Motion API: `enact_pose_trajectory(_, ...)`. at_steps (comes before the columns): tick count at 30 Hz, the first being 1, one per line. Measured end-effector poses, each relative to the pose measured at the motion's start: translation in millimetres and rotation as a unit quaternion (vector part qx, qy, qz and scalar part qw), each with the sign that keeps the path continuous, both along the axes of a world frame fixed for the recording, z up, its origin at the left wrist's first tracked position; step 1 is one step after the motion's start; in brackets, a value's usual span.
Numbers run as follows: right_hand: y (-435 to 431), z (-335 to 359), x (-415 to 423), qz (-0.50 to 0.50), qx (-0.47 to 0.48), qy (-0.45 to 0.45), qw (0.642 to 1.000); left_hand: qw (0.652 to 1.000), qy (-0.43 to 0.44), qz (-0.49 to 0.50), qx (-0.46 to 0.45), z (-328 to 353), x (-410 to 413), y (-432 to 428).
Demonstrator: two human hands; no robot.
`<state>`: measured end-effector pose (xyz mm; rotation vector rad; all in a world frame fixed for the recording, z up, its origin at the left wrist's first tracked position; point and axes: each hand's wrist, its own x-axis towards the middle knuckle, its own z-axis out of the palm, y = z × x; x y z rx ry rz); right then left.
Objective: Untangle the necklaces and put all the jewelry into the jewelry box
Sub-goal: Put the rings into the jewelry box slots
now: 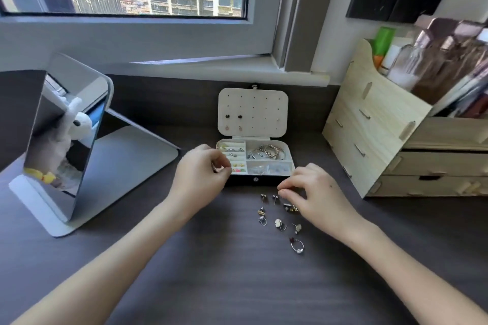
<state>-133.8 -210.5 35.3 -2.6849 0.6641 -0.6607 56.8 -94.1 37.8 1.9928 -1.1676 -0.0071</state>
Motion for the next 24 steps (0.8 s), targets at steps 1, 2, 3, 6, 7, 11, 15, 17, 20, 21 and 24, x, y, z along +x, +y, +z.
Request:
enact_pose_trajectory(1, 2, -4, -1, -0.004, -0.016, 0.006, 1.000, 1.000, -0.010, -0.012, 0.003, -1, -7, 3)
enact_pose_trajectory(2, 5, -7, -2, -0.006, -0.031, 0.013, 0.999, 1.000, -0.019, -0.022, 0.004, -2, -13, 5)
enact_pose_trajectory(3, 7, -9, -1, -0.008, -0.044, 0.021, 0.999, 0.999, -0.024, -0.031, 0.005, -3, -18, 7)
enact_pose_trajectory(6, 8, -9, -6, -0.027, -0.051, 0.051, 0.997, 0.998, -0.025, -0.058, 0.018, -8, -31, 14)
enact_pose_trajectory(7, 7, -9, -10, -0.031, -0.049, 0.050, 0.997, 0.997, -0.024, -0.069, 0.023, -10, -34, 17)
enact_pose_trajectory(11, 13, -12, -24, -0.031, -0.048, 0.002, 0.998, 0.992, -0.035, -0.119, 0.037, -18, -46, 25)
enact_pose_trajectory(15, 25, -17, -33, -0.021, -0.016, -0.003, 1.000, 0.987, -0.057, -0.144, 0.035, -24, -58, 25)
enact_pose_trajectory(17, 29, -19, -35, -0.019, -0.016, 0.014, 1.000, 0.987, -0.062, -0.143, 0.022, -26, -63, 25)
enact_pose_trajectory(20, 31, -21, -36, -0.029, -0.025, 0.031, 0.999, 0.986, -0.075, -0.146, 0.008, -28, -71, 22)
enact_pose_trajectory(21, 32, -21, -38, -0.031, -0.029, 0.032, 0.999, 0.985, -0.082, -0.149, 0.005, -28, -75, 20)
enact_pose_trajectory(24, 31, -20, -44, -0.027, -0.025, 0.044, 0.998, 0.982, -0.122, -0.144, 0.011, -29, -83, 11)
